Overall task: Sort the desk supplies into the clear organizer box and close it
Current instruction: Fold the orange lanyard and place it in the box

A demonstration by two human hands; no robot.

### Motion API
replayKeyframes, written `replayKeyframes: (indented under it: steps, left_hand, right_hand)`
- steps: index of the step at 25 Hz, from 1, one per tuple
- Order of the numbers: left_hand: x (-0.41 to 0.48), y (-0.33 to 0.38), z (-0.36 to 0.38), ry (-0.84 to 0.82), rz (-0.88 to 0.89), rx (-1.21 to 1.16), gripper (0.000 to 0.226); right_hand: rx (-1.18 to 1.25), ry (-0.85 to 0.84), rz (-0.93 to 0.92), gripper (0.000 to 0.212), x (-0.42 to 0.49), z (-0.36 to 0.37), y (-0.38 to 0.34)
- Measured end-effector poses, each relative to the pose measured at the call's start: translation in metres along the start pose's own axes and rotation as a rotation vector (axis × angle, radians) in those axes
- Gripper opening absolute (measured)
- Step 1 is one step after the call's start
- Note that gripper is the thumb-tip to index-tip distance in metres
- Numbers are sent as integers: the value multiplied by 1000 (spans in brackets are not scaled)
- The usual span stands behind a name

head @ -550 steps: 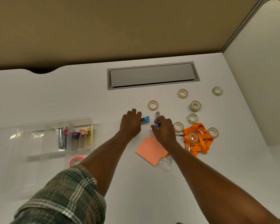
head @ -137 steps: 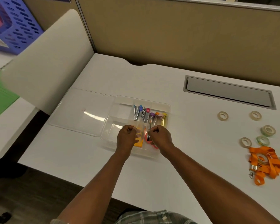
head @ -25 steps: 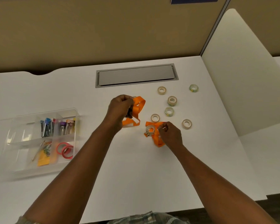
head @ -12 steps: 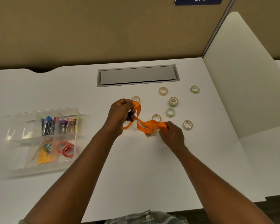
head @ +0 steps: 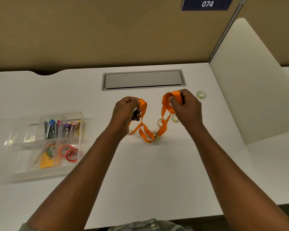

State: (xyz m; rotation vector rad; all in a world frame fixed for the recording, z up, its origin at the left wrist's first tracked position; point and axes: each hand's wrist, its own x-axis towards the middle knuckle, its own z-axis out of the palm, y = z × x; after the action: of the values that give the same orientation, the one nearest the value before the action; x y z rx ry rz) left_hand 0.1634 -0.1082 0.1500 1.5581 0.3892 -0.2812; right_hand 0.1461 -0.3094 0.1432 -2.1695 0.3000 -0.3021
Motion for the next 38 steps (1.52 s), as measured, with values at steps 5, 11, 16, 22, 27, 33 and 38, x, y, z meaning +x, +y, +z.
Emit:
replayKeyframes:
  steps: [5, 11, 16, 22, 27, 33, 38]
  left_hand:
    - [-5, 3, -2, -6, 13, -8, 17]
    - [-14, 13, -5, -7, 53, 39, 15]
    - [-31, 46, -11, -65, 227, 79, 15]
    - [-47, 85, -37, 29, 457, 278, 7]
    - [-52, 95, -72, 89, 449, 283, 14]
    - [-49, 86, -117, 89, 460, 280, 14]
    - [-32, 52, -141, -14, 359, 482, 24]
  right_hand:
    - [65, 24, -94, 32, 5, -6, -35]
    - [93, -76, -152, 32, 4, -14, -63]
    - [119, -335, -197, 24, -8, -7, -81]
    - [293, -364, -151, 20, -24, 12, -107]
    - [506, -292, -104, 19, -29, 18, -143]
    - [606, -223, -74, 30, -33, 21, -187]
    - [736, -190, -171, 27, -38, 12, -243]
